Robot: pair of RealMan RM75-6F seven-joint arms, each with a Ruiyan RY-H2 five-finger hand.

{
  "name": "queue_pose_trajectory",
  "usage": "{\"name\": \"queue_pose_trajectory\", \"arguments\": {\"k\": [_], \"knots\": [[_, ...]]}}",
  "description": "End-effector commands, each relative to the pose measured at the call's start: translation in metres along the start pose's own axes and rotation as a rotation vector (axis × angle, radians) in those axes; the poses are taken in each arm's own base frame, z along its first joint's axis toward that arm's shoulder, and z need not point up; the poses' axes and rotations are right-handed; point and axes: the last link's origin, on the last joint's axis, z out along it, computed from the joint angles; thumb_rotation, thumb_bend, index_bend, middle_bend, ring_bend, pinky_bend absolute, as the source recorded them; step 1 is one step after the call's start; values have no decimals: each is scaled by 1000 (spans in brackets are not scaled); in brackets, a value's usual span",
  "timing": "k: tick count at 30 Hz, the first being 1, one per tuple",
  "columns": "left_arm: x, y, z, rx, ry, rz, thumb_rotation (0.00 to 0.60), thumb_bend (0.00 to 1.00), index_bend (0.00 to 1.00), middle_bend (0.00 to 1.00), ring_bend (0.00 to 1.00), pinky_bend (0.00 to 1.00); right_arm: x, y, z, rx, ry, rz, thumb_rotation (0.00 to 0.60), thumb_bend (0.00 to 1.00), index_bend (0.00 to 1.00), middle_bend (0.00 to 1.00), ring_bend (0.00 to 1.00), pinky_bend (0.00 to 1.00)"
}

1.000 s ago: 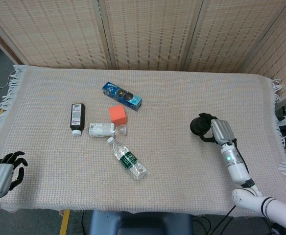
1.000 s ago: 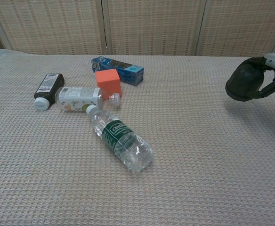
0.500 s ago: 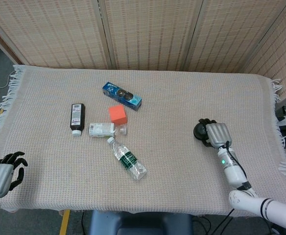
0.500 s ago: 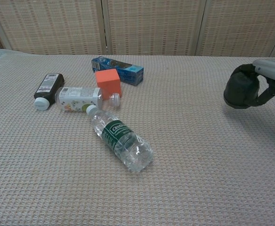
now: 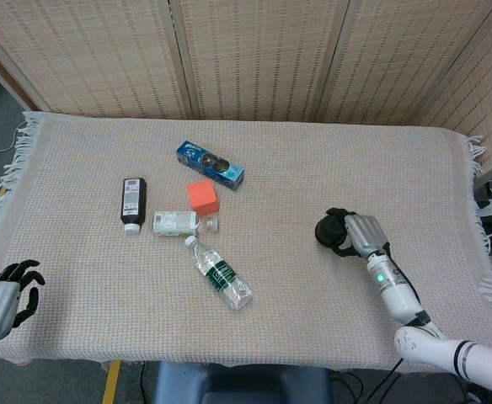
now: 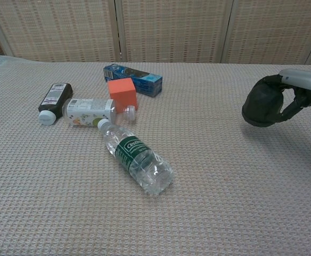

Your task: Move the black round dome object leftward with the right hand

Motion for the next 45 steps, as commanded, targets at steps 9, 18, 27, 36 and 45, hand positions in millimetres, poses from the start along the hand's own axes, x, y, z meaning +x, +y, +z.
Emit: {"name": "queue_pose_trajectory", "arguments": {"k": [9,18,27,36,45], "knots": [[-1,0,0,3,-7,4,600,602,472,258,267,467,10,-7,-2,-1,-282,640,600,874,1000,897,755,944],[0,0,0,4,-8,4,600,603,469,258,267,467,7,1,0,42,-270,610,600,874,1000,897,756,944],[-1,1,0,2,-13,6,600,603,468,258,267,467,5,22,8,96,-66,258,600,874,1000,897,756,944],[-2,0,1,8,-16,6,600,604,470,258,267,467,-10,30,14,-36,304,-237,600,874,1000,897,756,944],[-2,-1,1,9,-22,7,600,603,472,258,267,467,-17,25,12,21,208,-104,600,874,1000,897,756,944]]}}
